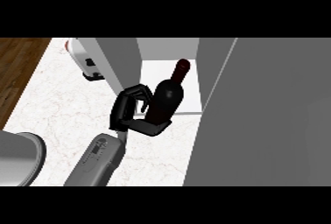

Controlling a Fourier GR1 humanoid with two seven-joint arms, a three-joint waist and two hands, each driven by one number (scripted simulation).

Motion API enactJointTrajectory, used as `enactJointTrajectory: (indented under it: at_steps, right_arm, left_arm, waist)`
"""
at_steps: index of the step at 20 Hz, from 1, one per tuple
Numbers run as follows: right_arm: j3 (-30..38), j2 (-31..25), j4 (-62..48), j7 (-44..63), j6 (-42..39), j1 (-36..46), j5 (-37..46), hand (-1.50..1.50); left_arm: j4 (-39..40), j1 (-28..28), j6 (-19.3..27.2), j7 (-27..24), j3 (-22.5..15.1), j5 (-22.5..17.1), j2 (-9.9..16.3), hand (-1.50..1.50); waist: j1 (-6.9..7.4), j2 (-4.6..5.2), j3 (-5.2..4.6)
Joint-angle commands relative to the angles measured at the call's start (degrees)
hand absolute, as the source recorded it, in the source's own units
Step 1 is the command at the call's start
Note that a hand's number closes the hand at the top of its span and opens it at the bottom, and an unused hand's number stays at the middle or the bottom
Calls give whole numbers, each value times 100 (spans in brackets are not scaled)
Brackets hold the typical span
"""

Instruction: Pick up the wine, place it into the cabinet and close the cabinet

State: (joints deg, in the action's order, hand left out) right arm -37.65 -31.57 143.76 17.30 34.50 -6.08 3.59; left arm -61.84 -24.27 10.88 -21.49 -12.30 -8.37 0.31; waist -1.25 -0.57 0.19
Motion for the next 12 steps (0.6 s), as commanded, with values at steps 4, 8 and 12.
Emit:
enactJointTrajectory:
  at_steps: [4,8,12]
  right_arm:
    - [-18,-132,1115,326,-59,-313,-127,-150]
    - [43,-61,775,76,-187,-138,-351,-150]
    - [-8,-108,939,-63,-209,-438,-354,-150]
  left_arm:
    - [848,-1044,196,141,0,-308,-29,150]
    - [1109,-1241,345,129,-95,-577,-27,150]
    - [1391,-1723,722,215,-264,-923,-29,150]
  waist:
    - [-148,71,-26]
    - [-168,108,-26]
    - [-206,86,-21]
